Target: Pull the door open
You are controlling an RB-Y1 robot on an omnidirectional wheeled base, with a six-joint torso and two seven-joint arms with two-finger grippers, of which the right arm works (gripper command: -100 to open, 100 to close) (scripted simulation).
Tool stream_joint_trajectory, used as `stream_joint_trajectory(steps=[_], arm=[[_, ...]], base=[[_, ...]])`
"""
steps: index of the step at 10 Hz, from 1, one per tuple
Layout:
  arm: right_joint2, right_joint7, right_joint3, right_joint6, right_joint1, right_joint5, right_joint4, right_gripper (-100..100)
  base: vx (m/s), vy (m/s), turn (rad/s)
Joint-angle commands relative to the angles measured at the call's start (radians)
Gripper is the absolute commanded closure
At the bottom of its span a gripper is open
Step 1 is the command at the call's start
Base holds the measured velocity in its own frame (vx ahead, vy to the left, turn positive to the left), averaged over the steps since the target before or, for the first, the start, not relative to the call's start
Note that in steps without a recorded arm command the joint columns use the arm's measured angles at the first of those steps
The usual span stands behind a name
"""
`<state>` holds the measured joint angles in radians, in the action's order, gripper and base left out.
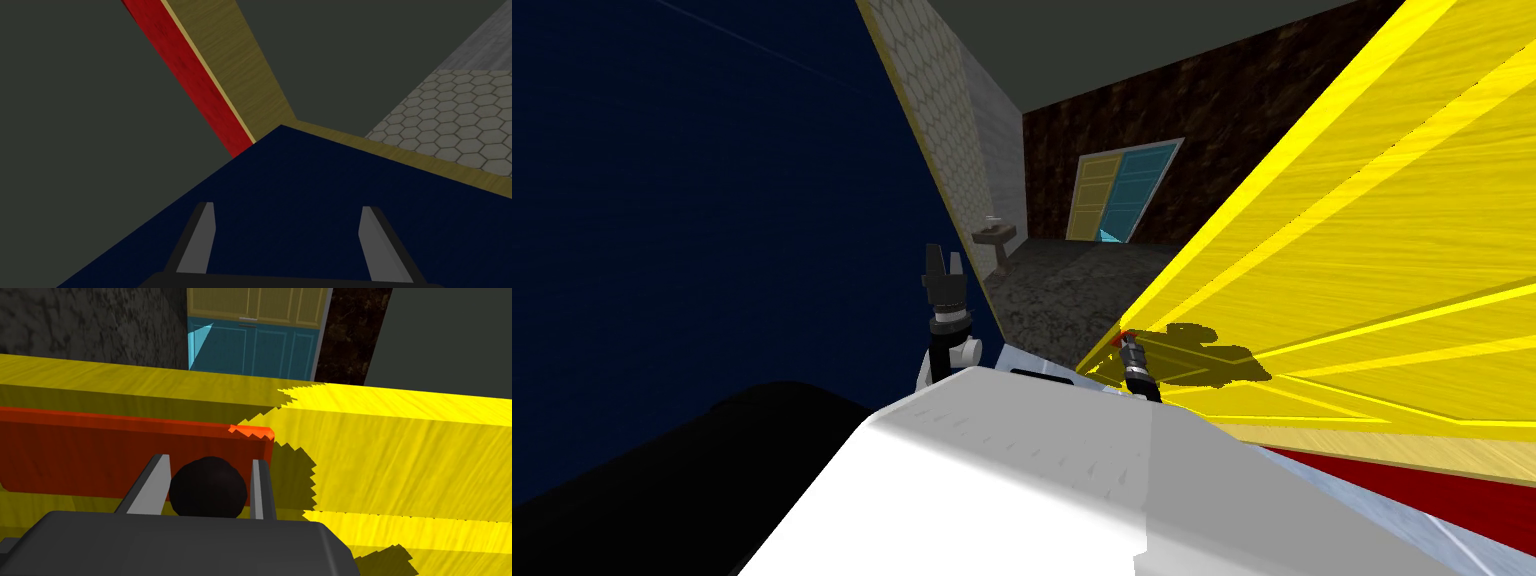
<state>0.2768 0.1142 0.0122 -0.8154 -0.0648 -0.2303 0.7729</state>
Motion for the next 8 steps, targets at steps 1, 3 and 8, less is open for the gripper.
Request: stream_joint_trajectory(steps=[1,3,8], arm=[[0.0,0.0,0.0,-0.001,0.0,0.0,0.001,100],[0.0,0.0,0.0,-0.001,0.0,0.0,0.001,100],[0.04,0.053,-0.045,-0.034,-0.035,0.015,0.015,100]], base=[[0.0,0.0,0.0],[0.0,0.0,0.0],[-0.168,-0.035,0.109]])
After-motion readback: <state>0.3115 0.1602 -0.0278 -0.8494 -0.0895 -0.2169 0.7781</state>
